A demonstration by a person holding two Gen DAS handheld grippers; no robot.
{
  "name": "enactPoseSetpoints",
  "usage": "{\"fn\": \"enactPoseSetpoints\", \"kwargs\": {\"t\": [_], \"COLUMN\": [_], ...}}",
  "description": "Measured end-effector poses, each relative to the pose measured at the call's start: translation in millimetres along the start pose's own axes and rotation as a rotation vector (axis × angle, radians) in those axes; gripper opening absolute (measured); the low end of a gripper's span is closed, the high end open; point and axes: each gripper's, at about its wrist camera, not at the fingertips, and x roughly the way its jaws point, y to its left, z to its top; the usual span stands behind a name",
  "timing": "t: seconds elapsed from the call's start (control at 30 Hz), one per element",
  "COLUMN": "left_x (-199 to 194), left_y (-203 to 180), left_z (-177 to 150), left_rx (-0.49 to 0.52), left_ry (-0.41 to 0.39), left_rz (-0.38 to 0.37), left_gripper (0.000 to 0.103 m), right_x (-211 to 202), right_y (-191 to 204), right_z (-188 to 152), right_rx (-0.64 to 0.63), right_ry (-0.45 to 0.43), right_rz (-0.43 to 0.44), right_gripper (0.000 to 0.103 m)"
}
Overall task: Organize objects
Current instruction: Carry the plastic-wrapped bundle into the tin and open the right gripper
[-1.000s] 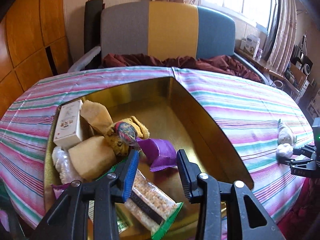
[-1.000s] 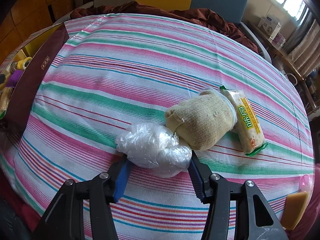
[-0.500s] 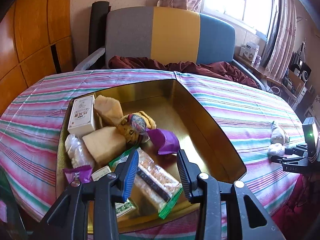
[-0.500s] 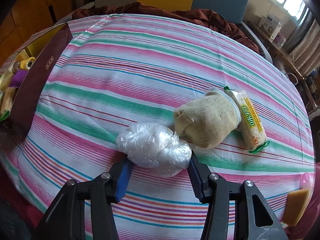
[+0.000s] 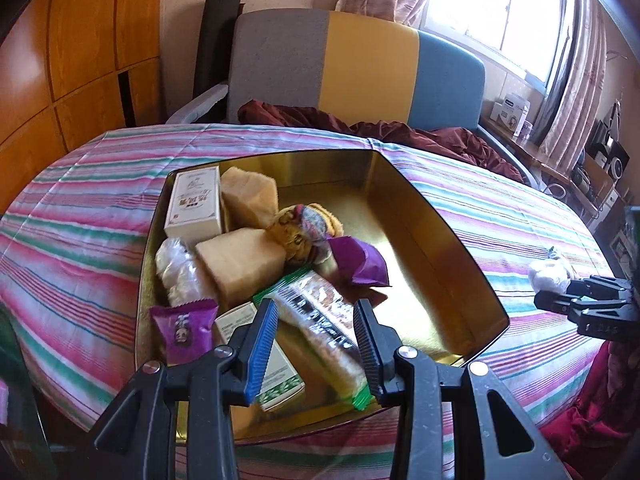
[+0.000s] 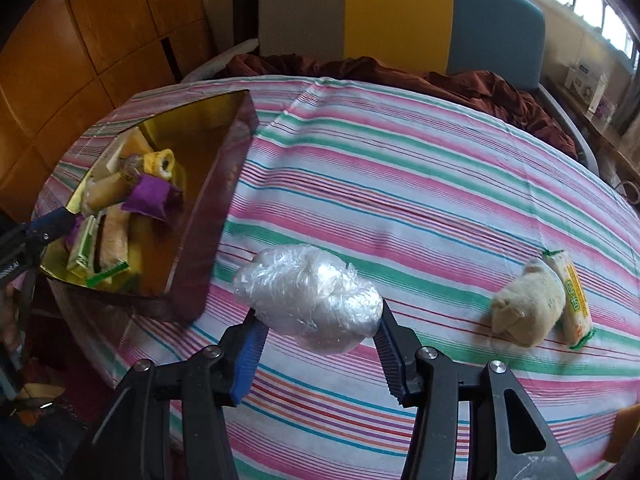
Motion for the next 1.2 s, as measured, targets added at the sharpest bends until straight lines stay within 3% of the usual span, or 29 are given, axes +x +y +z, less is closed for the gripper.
{"fn": "enactPoseSetpoints", "kwargs": {"t": [0.4,0.7,0.83,0.9,0.97,1.2], "left_x": [-3.1,-6.6,-4.3,-3.7,-2.3,-0.6], "left_y": [36.2,62.0,63.4,63.8,64.1,60.5], "left_z": [-7.3,-13.2,-12.9,-13.1,-13.9,-15.5], "left_rx": [-0.086,-0.148,-0.153,-0.152,-0.153,-0.146], "left_ry": [0.008,0.011,0.016,0.017,0.021,0.028], "left_rz": [0.033,0.067,0.065,0.065,0.064,0.058], "left_gripper": [0.039,0.039,0.039,0.039,0.039,0.039], "right_x": [-1.4,34.7,59.1,64.5,66.5,63.5], "right_y": [89.8,132.0,146.4,147.6,147.2,147.0], "right_z": [32.1,42.4,40.3,38.6,35.4,30.5], "right_rx": [-0.125,-0.203,-0.233,-0.222,-0.215,-0.202], "right_ry": [-0.071,0.006,0.062,0.071,0.074,0.055], "right_rz": [0.151,0.211,0.185,0.196,0.209,0.226], "right_gripper": [0.052,0.056,0.057,0.062,0.078,0.082]}}
